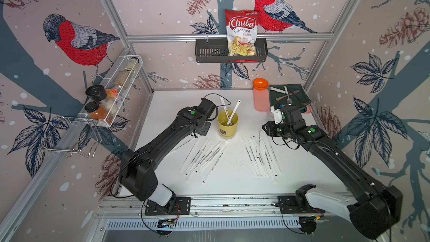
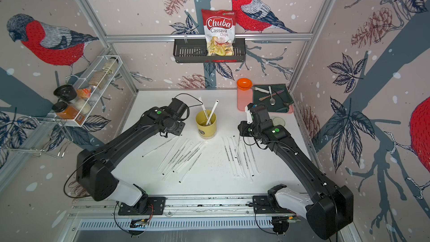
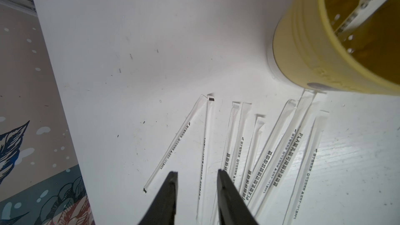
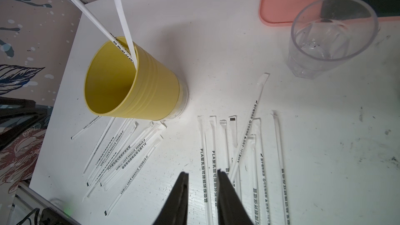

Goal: Take the straws out of the storage container
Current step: Place the straw at the center of the board.

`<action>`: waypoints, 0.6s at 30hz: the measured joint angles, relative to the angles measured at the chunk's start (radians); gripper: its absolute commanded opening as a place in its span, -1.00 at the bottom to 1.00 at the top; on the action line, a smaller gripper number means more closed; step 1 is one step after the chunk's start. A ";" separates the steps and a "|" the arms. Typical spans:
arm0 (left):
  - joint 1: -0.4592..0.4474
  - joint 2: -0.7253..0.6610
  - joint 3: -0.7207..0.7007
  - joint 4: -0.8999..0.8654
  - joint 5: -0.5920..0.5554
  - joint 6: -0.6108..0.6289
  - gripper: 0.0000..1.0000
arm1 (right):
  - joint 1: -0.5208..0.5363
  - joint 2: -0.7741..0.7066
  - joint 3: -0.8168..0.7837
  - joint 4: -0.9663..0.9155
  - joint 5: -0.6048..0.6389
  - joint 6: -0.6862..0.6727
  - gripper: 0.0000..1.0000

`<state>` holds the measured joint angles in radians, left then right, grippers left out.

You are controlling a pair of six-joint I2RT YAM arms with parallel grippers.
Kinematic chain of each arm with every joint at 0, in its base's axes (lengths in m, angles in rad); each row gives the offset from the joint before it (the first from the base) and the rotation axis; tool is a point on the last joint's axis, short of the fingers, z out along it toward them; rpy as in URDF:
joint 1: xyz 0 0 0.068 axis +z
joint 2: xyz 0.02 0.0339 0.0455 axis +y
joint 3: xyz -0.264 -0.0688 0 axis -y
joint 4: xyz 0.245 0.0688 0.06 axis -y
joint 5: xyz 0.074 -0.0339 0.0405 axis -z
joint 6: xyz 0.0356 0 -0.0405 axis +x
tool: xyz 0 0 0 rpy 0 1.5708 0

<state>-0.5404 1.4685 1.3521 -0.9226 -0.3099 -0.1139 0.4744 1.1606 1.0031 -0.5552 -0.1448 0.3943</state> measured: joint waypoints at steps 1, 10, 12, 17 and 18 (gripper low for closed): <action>0.025 -0.044 -0.018 0.041 0.019 0.001 -0.31 | 0.012 0.019 0.006 0.021 -0.001 0.005 -0.41; 0.185 -0.405 -0.292 0.486 0.179 -0.039 -0.11 | 0.062 0.274 0.121 0.293 -0.048 0.075 -0.27; 0.217 -0.440 -0.325 0.546 0.195 -0.046 -0.11 | 0.068 0.349 0.181 0.332 -0.064 0.079 -0.25; 0.262 -0.460 -0.365 0.610 0.229 -0.055 -0.11 | 0.082 0.503 0.311 0.369 -0.095 0.078 -0.17; 0.267 -0.460 -0.369 0.610 0.233 -0.055 -0.10 | 0.086 0.529 0.335 0.370 -0.100 0.077 -0.17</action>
<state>-0.2729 1.0088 0.9833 -0.3126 -0.0769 -0.1692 0.5602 1.6897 1.3380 -0.1848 -0.2443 0.4717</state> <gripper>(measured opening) 0.446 0.414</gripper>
